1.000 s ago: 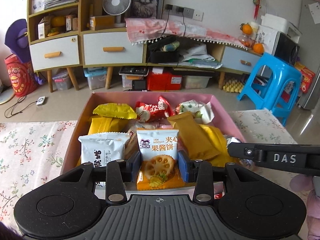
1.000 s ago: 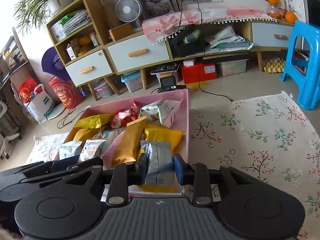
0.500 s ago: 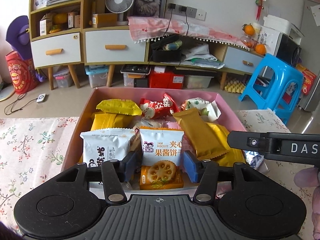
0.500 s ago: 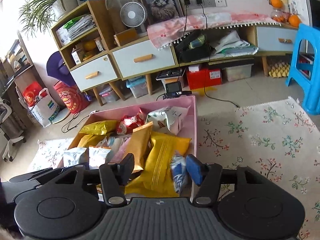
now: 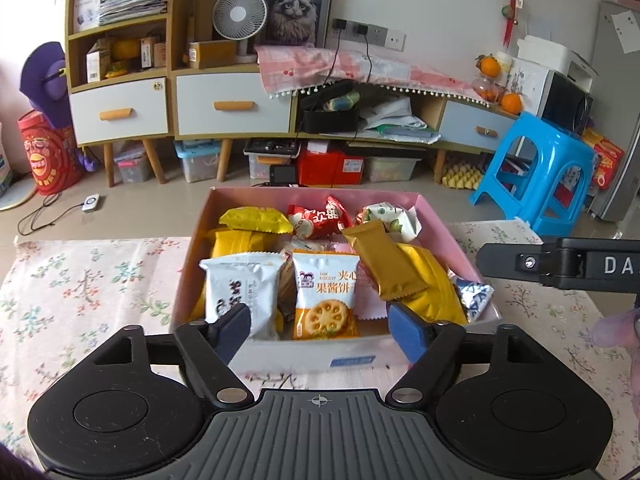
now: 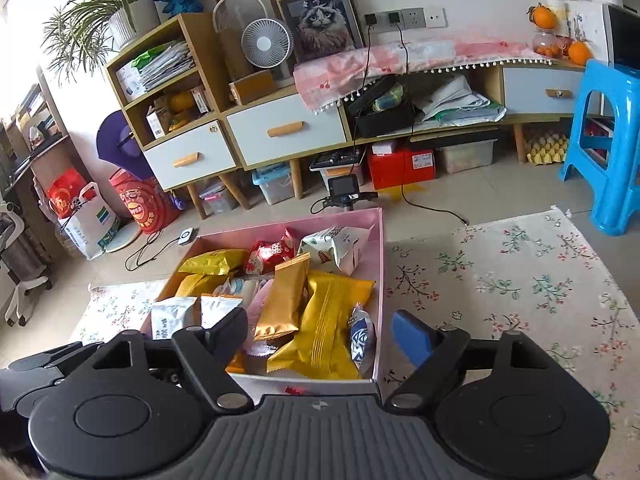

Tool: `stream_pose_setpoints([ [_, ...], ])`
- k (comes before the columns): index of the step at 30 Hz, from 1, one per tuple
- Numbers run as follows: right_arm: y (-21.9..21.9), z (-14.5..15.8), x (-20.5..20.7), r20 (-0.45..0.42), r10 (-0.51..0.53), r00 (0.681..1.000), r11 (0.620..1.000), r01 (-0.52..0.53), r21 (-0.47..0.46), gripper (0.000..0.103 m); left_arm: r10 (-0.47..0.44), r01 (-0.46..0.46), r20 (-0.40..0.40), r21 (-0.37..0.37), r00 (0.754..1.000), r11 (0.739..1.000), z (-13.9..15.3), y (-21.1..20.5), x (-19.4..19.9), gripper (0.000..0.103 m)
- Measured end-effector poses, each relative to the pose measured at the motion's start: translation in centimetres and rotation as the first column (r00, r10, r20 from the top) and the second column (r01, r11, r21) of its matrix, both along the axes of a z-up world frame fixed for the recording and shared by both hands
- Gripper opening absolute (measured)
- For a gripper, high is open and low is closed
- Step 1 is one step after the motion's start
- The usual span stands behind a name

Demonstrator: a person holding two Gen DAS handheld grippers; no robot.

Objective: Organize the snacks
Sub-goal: 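Withdraw both open tools from the box over the remaining snacks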

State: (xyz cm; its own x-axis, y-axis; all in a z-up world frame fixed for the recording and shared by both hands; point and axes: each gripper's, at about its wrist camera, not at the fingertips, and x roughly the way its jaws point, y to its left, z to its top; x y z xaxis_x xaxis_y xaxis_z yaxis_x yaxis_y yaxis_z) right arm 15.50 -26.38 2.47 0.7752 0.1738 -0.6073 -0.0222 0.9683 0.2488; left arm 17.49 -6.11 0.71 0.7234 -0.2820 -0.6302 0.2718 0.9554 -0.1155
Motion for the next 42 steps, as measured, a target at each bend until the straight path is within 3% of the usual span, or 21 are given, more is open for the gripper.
stream_pose_setpoints([
  [10,1.1,1.7,-3.5,0.014,0.009,1.0,0.999,-0.009,-0.037,0.085,0.006,-0.006,-0.008,-0.002,1.0,1.0,1.0,2.4,-4.1,0.093],
  [25,3.2,0.0,-7.7,-0.016,0.012,1.0,0.997,-0.013,-0.071,0.09,0.031,-0.029,-0.062,0.026,0.998,0.999,-1.3,5.4,-8.8,0.099],
  [34,4.8,-2.2,-10.0,-0.006,0.081,0.997,0.968,-0.08,-0.237,0.091,-0.004,0.008,-0.065,0.069,0.998,0.998,-3.2,6.2,-10.9,0.099],
  [42,4.1,-4.7,-10.6,-0.039,0.1,0.994,0.981,-0.105,-0.164,0.092,-0.029,0.03,-0.029,0.044,0.999,0.999,-5.1,7.0,-11.2,0.099],
])
